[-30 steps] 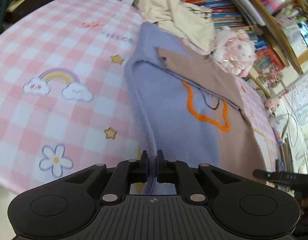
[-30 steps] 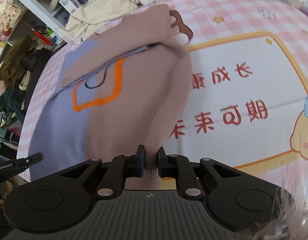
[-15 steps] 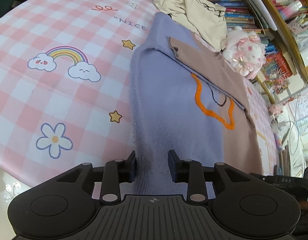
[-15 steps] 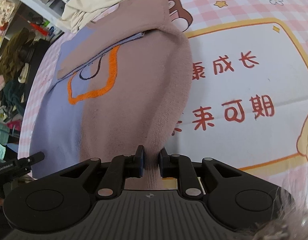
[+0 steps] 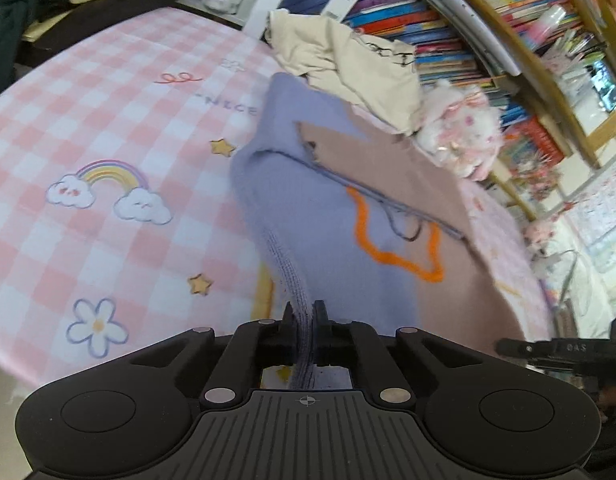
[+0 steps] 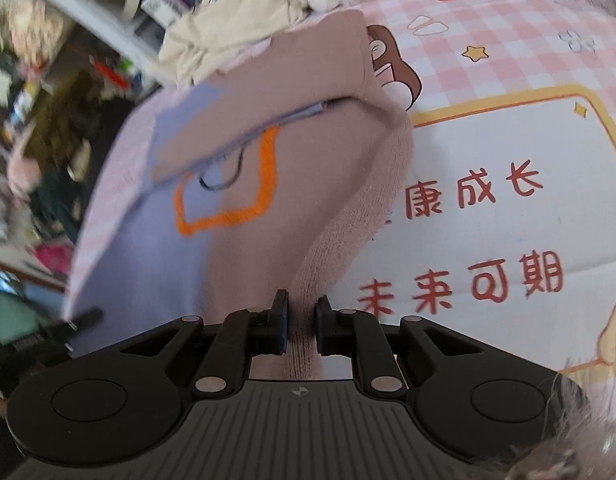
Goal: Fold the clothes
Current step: 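Lift the hem with both grippers toward the collar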
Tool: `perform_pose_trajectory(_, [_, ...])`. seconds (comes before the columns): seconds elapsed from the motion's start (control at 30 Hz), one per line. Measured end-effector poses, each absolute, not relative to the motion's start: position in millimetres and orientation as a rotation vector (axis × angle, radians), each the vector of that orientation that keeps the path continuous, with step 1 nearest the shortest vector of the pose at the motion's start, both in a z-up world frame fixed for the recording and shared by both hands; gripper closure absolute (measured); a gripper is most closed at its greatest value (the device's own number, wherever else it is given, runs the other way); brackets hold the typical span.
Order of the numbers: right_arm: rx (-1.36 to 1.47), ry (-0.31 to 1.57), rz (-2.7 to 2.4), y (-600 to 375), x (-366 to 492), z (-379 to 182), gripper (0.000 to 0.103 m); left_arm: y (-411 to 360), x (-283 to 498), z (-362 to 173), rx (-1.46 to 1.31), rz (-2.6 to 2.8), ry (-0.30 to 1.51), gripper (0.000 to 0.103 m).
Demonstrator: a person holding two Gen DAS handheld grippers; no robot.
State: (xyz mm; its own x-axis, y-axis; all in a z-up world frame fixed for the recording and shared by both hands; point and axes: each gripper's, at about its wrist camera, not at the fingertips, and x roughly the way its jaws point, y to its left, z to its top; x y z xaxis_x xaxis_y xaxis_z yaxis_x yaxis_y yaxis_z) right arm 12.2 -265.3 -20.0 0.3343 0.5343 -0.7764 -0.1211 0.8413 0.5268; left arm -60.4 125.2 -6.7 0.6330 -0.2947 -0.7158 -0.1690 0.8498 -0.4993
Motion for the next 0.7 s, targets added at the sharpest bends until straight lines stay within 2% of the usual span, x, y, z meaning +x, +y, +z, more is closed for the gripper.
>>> perform_pose_trajectory(0.17, [0.364,1.199,0.406,-265.0,9.3,-28.3,0.09,126.5,-62.8,-23.8,-0.591,-0.055,0.991,0.097])
perform_pose_trajectory(0.27, [0.379,1.205,0.385,-268.6,6.5,-33.7,0.087,129.1,-65.0,-27.9,-0.609,-0.061,1.023,0.09])
perform_pose_trajectory(0.4, [0.406,1.201,0.363,-271.8,1.6,-36.9,0.077,135.8,-63.8,-31.9,-0.627,-0.058,1.051,0.087])
perform_pose_trajectory(0.47, [0.419,1.197,0.355,-271.9,-3.2,-37.5,0.075,141.0,-64.0,-34.5,-0.653,-0.053,1.055,0.087])
perform_pose_trajectory(0.67, [0.451,1.187,0.319,-271.7,-16.4,-39.2,0.076,155.2,-63.7,-44.3,-0.739,-0.072,1.048,0.087])
perform_pose_trajectory(0.7, [0.447,1.182,0.31,-271.5,-18.9,-39.0,0.082,156.7,-63.9,-45.4,-0.752,-0.073,1.043,0.088])
